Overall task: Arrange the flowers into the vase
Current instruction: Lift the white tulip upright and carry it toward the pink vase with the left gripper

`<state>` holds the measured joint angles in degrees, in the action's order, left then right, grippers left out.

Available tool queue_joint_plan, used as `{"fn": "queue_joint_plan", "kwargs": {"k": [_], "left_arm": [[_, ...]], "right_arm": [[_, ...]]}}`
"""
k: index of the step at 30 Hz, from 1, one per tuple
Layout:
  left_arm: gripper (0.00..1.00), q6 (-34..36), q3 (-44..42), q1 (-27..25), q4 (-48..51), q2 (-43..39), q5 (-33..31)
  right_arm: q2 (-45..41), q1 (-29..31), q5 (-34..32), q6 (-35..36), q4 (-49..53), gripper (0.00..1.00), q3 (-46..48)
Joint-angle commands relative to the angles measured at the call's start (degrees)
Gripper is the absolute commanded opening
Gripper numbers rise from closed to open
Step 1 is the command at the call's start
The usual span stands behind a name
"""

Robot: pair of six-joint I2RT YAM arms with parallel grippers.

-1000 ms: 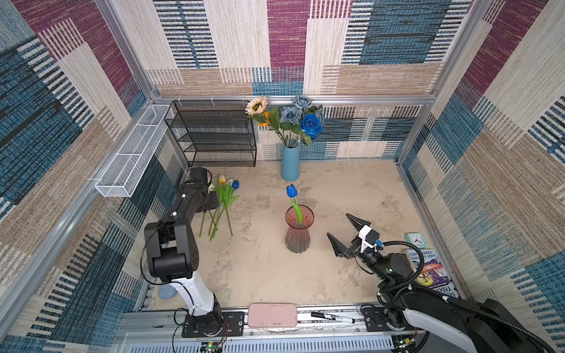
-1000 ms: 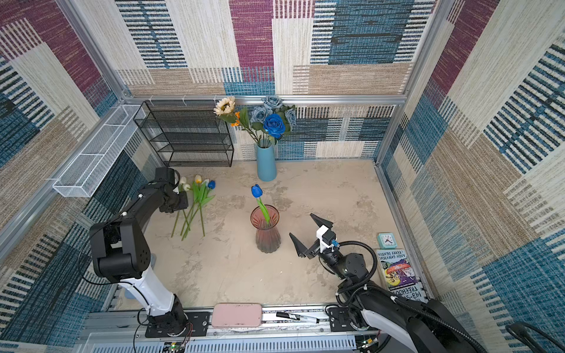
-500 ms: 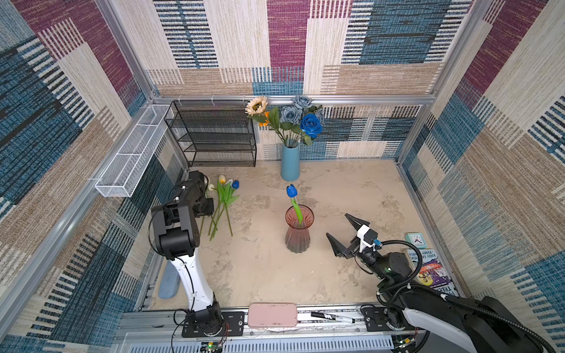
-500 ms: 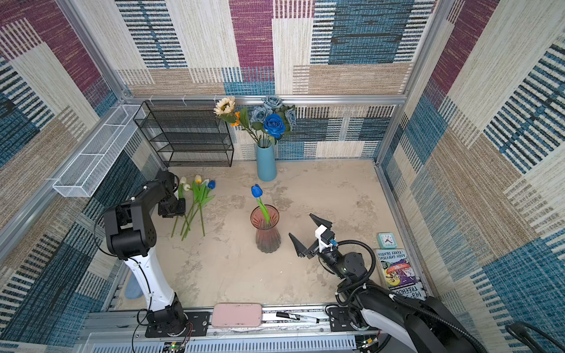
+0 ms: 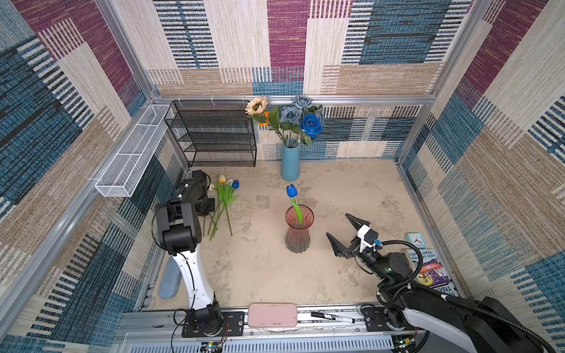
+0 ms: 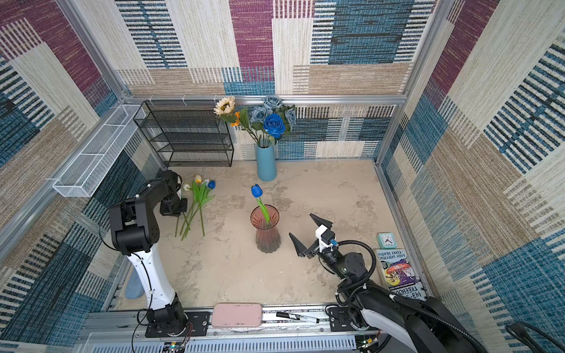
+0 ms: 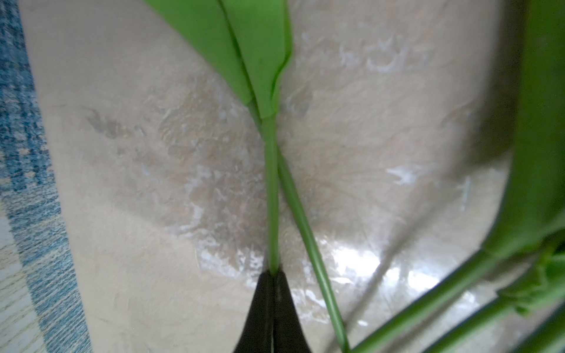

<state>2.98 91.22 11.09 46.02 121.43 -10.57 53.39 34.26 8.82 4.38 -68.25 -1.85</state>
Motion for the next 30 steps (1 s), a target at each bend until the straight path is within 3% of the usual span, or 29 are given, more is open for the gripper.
{"fn": "queue_joint_plan", "kwargs": {"k": [1, 9, 13, 16, 19, 22, 25, 30], "left_arm": [[0.0, 1.1, -1.3, -0.7, 0.9, -3.8, 0.1], [0.0, -2.4, -6.6, -5.2, -1.5, -17.1, 0.5], [0.0, -6.6, -13.2, -7.3, -4.9, -26.0, 2.4], [0.0, -9.7, -22.5, -8.9, -14.5, -35.1, 9.7], [0.0, -13.3, -35.2, -10.0, -31.9, -46.1, 22.5], [0.0, -16.6, -45.3, -13.5, -47.6, -54.8, 27.8], [0.0, -16.9, -50.7, -17.4, -58.7, -59.9, 32.7], [0.0, -18.0, -53.4, -22.3, -68.6, -64.4, 37.4]], "right_arm": [[0.3, 0.1, -0.5, -0.2, -1.7, 1.0, -0.2], [-0.1, 0.1, -1.1, -0.5, -1.8, 1.0, 0.0], [-0.6, 0.1, -0.9, -0.8, -1.9, 1.0, 0.2], [-0.9, 0.1, -1.1, -1.0, -2.0, 1.0, 0.4], [-0.8, 0.1, -1.0, -1.3, -2.4, 1.0, 0.5], [-0.7, 0.1, -0.6, -1.4, -2.6, 1.0, 0.5], [-1.0, 0.1, -0.3, -1.2, -2.2, 1.0, 0.4], [-1.8, 0.1, -0.3, -1.0, -1.9, 1.0, 0.6]]}}
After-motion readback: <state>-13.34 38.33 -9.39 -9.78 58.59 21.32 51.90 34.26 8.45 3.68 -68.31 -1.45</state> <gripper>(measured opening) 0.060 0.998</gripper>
